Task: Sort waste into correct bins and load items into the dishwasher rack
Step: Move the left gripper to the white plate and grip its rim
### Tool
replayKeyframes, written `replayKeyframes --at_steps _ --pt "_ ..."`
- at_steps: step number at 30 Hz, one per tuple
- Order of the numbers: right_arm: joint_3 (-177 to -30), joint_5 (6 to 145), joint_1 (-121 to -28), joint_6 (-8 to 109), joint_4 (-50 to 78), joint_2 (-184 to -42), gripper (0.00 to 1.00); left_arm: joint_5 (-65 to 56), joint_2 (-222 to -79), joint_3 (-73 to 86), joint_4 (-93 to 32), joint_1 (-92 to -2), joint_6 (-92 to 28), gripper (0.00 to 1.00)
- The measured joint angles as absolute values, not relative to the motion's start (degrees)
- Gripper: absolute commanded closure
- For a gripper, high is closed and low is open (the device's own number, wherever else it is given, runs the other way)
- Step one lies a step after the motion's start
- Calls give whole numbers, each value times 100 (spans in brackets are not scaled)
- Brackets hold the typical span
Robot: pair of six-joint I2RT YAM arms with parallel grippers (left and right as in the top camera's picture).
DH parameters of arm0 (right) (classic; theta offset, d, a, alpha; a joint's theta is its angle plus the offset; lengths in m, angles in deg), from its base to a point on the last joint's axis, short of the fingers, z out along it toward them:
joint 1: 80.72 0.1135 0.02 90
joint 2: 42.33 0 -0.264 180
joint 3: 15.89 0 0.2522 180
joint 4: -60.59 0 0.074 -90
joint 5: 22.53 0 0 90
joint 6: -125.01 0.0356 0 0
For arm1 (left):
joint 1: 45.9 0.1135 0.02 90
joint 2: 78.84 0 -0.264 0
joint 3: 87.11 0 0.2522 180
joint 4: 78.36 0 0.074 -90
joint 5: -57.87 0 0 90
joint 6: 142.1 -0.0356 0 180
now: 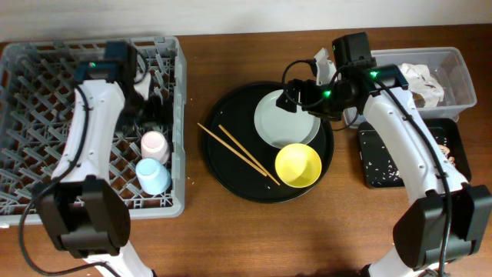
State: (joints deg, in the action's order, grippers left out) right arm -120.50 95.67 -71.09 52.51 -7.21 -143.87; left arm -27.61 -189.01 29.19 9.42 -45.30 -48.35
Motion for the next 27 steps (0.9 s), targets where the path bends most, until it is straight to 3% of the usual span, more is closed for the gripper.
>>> replayKeyframes --at_steps 5,16,17,22,24,27 --pt "-12050 8973 -7109 5255 -870 -14387 1 -2482 -18899 3835 1082 -4781 -4835 1" --pt "-12050 8099 -7232 5452 -1320 -14387 0 -2350 -18899 3875 326 -6051 -4835 1" --pt "-12050 8081 -7276 5461 -1325 -14387 4 -2350 -18899 3875 291 -6106 -4835 2" --pt "-12050 8035 -7389 5498 -1347 -14387 6 -2353 -18980 3899 -33 -6436 -4795 11" --pt "-12050 8035 -7389 5500 -1390 -14387 5 -2348 -19151 3914 -173 -6561 -4721 23" --pt "-12050 8033 -7389 5498 -1471 -14387 5 -2348 -19568 3916 -463 -6735 -4520 31"
